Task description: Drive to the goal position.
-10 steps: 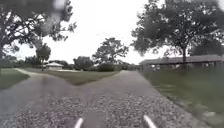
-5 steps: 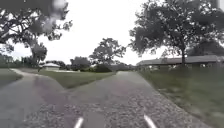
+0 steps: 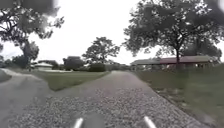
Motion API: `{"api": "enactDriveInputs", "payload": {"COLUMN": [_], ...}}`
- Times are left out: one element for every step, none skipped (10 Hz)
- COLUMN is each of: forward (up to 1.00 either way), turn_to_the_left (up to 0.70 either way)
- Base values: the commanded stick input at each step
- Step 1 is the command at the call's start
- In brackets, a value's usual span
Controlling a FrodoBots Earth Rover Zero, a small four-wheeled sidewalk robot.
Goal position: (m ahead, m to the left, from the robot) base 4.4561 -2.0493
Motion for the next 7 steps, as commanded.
{"api": "enactDriveInputs", "payload": {"forward": [0.7,0.7,0.7,0.7,0.7,0.7,0.7], "turn_to_the_left": [0.0,0.0,-0.01,-0.06,-0.05,-0.04,-0.03]}}
